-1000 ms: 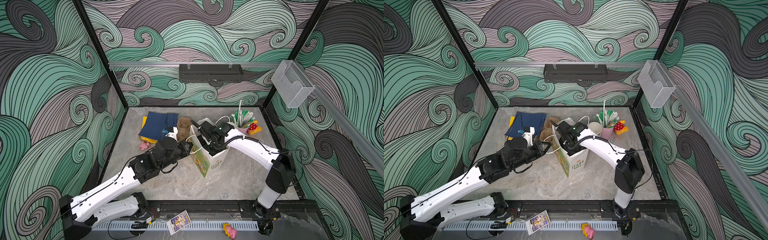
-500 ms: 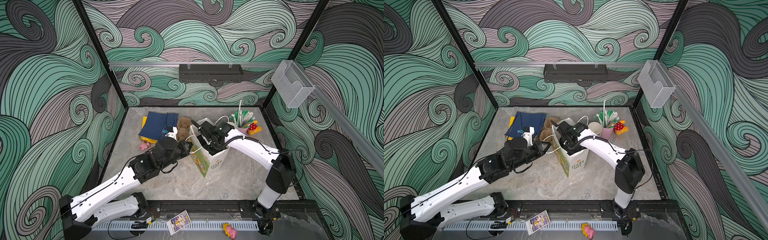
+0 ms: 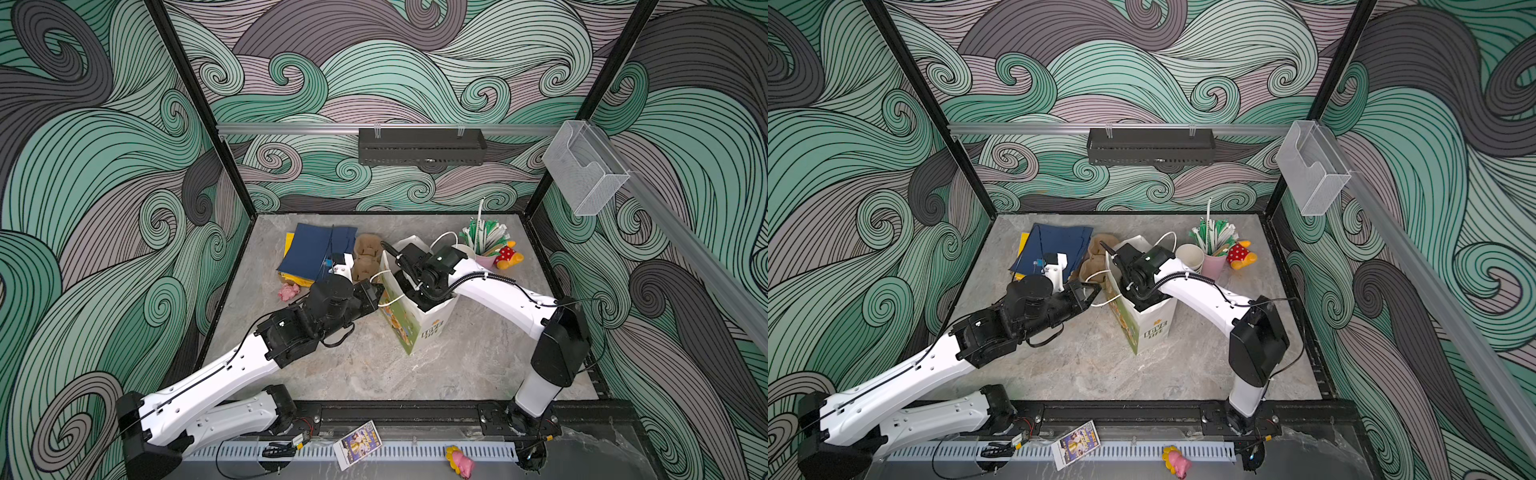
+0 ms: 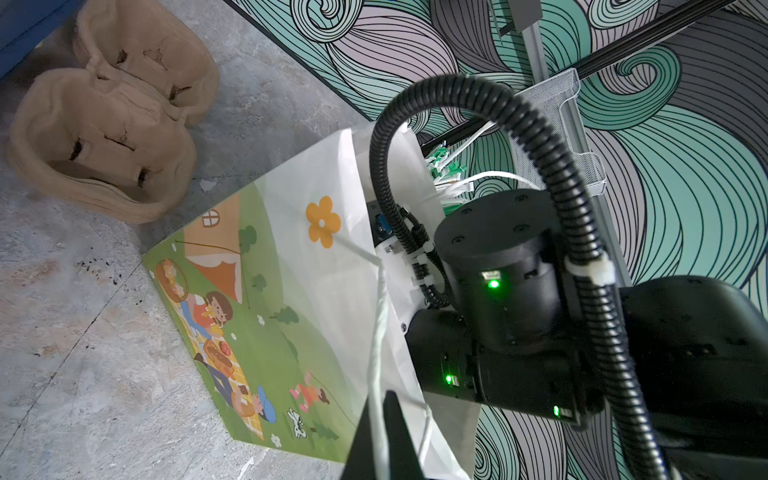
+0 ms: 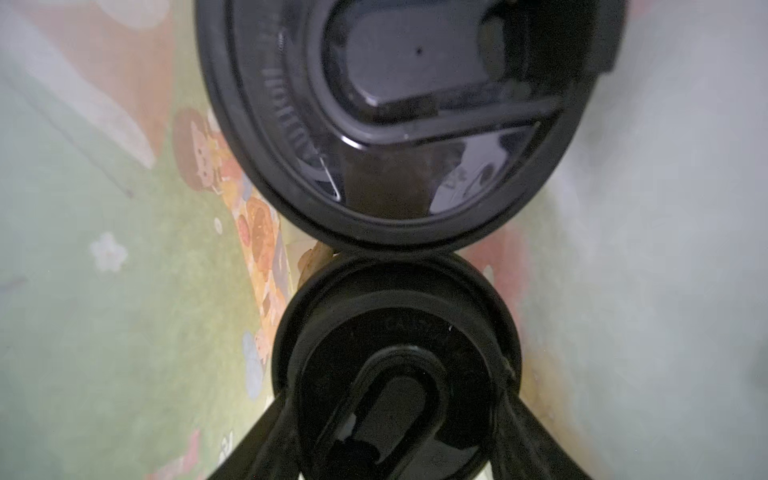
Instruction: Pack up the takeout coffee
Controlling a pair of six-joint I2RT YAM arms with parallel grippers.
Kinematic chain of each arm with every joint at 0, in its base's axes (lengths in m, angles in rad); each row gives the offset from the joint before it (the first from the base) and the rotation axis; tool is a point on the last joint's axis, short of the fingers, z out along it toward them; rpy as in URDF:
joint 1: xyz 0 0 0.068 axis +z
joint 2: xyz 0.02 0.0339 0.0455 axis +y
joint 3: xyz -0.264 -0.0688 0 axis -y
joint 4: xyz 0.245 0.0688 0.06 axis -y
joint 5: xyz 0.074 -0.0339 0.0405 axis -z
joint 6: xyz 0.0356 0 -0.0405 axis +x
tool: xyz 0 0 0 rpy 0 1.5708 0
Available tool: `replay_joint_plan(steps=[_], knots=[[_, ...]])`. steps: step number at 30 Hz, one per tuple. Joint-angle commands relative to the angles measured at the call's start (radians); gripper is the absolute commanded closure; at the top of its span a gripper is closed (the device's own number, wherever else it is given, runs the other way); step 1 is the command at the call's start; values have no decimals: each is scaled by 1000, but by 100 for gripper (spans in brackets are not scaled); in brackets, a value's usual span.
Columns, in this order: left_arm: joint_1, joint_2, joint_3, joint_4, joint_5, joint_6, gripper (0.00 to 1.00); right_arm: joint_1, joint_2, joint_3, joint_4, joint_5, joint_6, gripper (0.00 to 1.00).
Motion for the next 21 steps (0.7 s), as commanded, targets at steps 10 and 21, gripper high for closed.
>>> replay_joint_plan(steps=[10,21], knots=[[7,-16,-13,-19,-26,-2,100,-1,129,-86,-25,1,7,40],[7,-26,-26,-23,-37,-7,100,6,121,-98,54,-118,7,41]])
